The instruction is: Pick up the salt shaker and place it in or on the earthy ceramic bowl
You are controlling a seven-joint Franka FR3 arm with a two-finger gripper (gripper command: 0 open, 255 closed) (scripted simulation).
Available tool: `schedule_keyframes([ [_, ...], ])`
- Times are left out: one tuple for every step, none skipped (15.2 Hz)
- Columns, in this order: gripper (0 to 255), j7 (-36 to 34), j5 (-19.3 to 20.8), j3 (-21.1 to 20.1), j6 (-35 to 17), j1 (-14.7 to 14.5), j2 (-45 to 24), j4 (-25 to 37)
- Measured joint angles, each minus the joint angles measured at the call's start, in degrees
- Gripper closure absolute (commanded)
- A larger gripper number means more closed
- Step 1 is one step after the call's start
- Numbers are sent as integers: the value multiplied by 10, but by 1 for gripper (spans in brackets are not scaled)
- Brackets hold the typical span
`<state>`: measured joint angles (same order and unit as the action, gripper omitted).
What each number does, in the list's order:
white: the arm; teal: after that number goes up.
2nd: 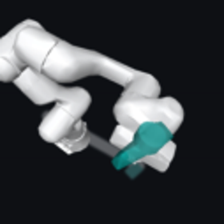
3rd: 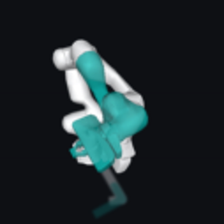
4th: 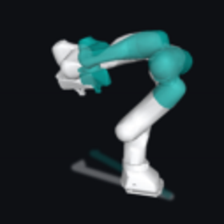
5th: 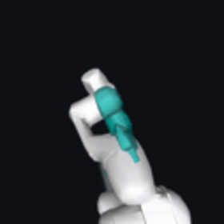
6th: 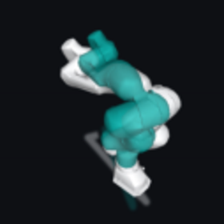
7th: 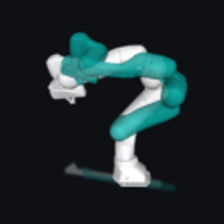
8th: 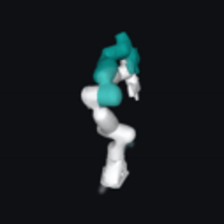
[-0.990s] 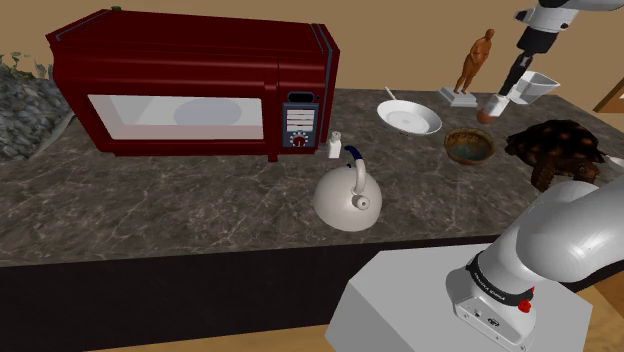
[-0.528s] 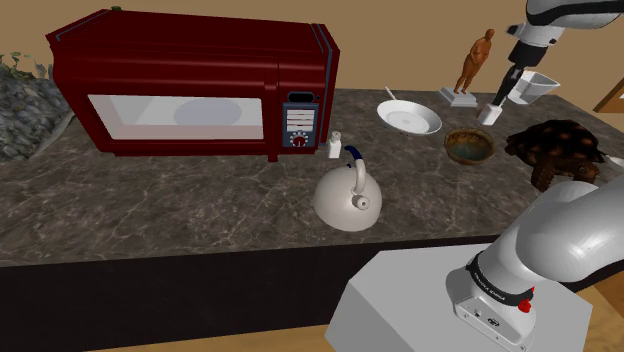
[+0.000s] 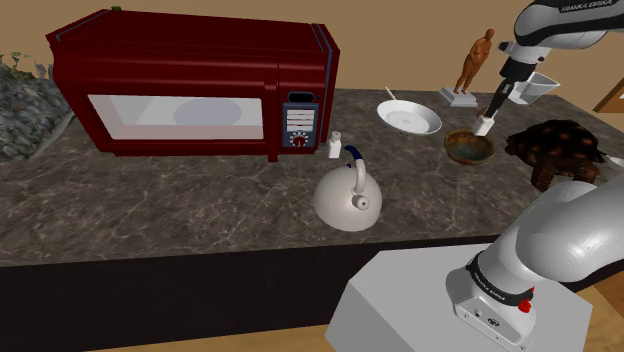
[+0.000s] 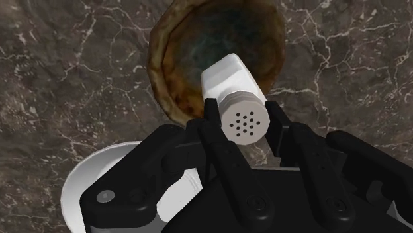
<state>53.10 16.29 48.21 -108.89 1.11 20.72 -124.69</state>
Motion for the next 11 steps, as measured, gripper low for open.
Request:
schedule_keyframes([
  [255, -1, 0, 1, -8, 0, -2, -6],
  [255, 0, 0, 4, -14, -1, -4, -11],
  [255, 0, -1, 5, -18, -1, -5, -13],
  [255, 0, 0, 5, -19, -1, -5, -15],
  [255, 0, 0, 5, -20, -1, -5, -15],
  [255, 0, 0, 6, -21, -1, -5, -16],
  [255, 0, 0, 6, -21, -1, -5, -16],
  [255, 0, 0, 6, -21, -1, -5, -16],
  [0, 0, 0, 6, -21, -1, -5, -16],
  [0, 0, 0, 6, -21, -1, -5, -16],
  [0, 0, 0, 6, -21, -1, -5, -16],
])
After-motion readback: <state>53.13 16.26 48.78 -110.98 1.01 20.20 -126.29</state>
